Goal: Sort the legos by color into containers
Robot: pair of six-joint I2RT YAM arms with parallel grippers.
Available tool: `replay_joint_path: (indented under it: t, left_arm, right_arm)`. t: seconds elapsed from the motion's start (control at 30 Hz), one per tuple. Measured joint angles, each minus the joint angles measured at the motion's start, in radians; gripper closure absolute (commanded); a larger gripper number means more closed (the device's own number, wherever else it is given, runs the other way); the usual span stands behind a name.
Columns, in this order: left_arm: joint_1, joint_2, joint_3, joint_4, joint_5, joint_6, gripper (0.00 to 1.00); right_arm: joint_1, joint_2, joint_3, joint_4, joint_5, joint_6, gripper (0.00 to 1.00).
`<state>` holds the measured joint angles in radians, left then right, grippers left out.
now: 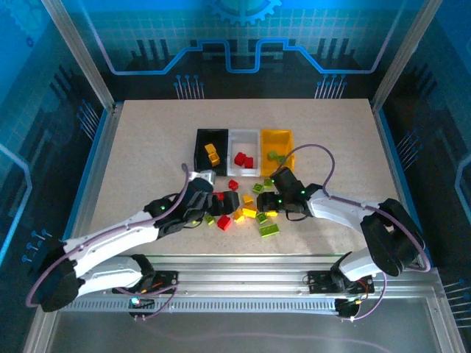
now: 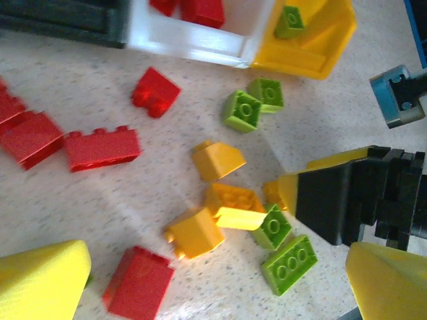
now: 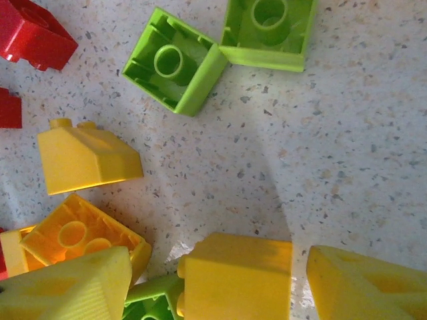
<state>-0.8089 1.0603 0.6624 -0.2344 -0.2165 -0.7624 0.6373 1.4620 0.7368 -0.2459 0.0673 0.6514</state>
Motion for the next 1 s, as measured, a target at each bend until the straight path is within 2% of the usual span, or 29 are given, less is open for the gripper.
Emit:
replay_joint_path:
  t: [0.33, 0.5, 0.6, 0.83, 0.93, 1.0]
  left_arm:
    - [0.000, -0.099, -0.066, -0.061, -0.077, -0.031, 0.01]
    - [0.000, -0.114, -0.071, -0.080, -0.100, -0.037, 0.01]
    - [0.001, -0.121, -0.074, -0.085, -0.111, -0.045, 0.01]
    - [0.002, -0.156, -0.093, -0.145, -0.160, -0.065, 0.01]
    - [0.003, -0.205, -0.116, -0.187, -0.192, -0.090, 0.01]
    - [0.004, -0.248, -0.133, -0.212, -0.211, -0.105, 0.01]
  right_arm:
    - [0.011, 0.029, 0.012, -0.062, 0.070, 0.023, 0.47]
    - [0.011, 0.020, 0.012, -0.083, 0.110, 0.029, 0.62]
    - [0.011, -0.010, 0.011, -0.093, 0.118, 0.029, 0.67]
    - [0.017, -0.141, 0.066, -0.128, 0.115, -0.010, 0.69]
    - [0.028, -0.100, 0.191, -0.134, 0.090, -0.039, 0.69]
    - [0.045, -0.019, 0.313, -0.122, 0.066, -0.060, 0.69]
